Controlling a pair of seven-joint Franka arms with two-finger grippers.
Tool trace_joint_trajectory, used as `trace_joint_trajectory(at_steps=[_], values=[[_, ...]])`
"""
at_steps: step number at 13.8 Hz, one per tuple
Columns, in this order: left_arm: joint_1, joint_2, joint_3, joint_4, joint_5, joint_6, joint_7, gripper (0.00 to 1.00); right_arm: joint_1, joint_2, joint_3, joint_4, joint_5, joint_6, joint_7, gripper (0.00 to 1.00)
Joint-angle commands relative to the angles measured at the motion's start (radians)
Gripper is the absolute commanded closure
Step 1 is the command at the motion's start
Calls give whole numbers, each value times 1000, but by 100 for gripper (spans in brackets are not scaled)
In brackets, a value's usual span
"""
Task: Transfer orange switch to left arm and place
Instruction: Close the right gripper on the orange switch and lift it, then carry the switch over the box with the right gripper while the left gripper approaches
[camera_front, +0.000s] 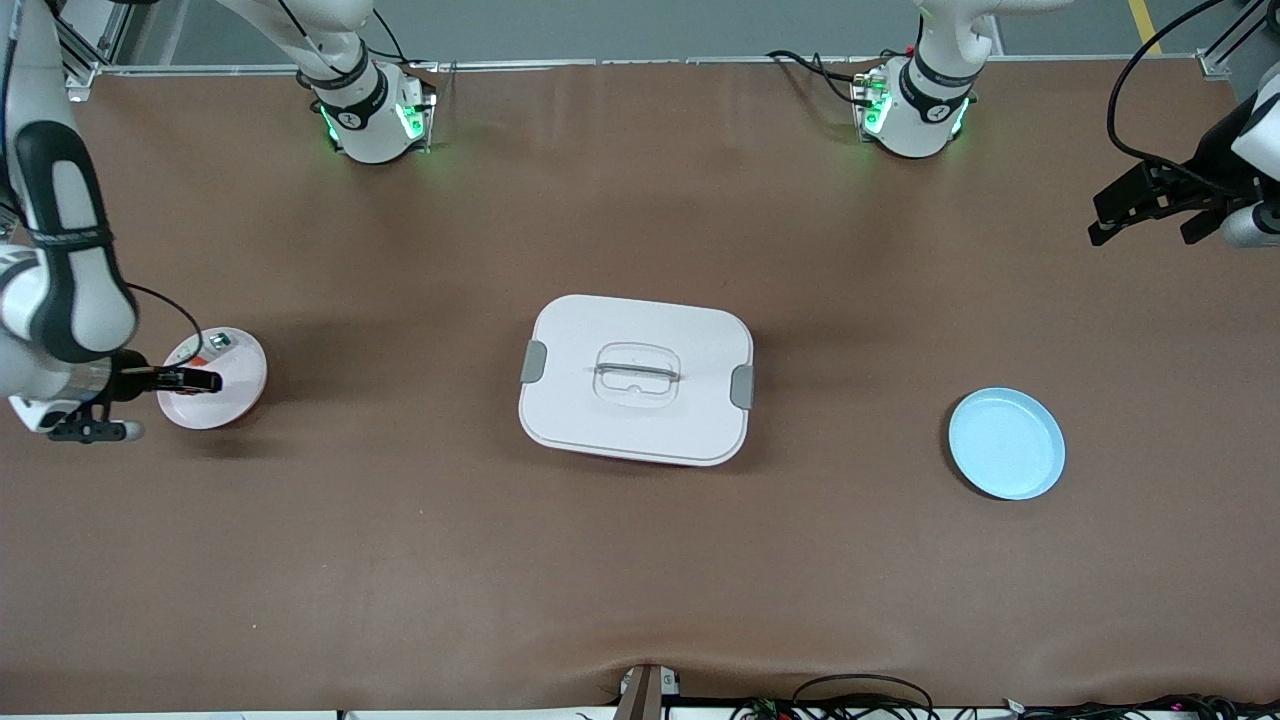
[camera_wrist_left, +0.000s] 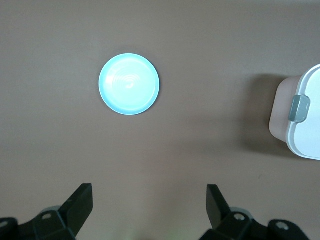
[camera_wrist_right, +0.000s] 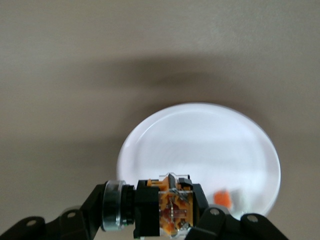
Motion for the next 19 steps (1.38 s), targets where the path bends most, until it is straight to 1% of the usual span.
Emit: trace_joint_trajectory(at_steps=[1, 3, 5, 6, 8, 13, 15, 17, 19], values=[[7, 10, -2, 26, -14, -21, 23, 0, 32, -32, 3, 104, 3, -193, 118, 100], [1, 8, -5, 27, -17, -20, 23, 0, 66, -56, 6, 151, 15, -311, 235, 100], [-5, 8, -5, 47, -37, -21, 18, 0, 106, -84, 9, 154, 41, -359, 333, 100], [-4, 8, -5, 49, -64, -21, 17, 0, 124, -90, 9, 152, 80, -378, 370, 100], [1, 8, -5, 55, -127, -20, 15, 0, 147, -92, 9, 152, 185, -404, 465, 100], [-2, 10, -5, 55, -305, -16, 24, 0, 298, -141, 9, 157, 344, -405, 761, 100], [-5, 28, -3, 55, -401, -12, 24, 0, 363, -150, 9, 166, 422, -398, 883, 100], [7, 54, -3, 55, -515, -12, 24, 0, 437, -142, 8, 223, 486, -378, 1026, 100], [4, 74, -3, 55, -581, 2, 29, 0, 520, -124, 8, 298, 509, -329, 1214, 100]])
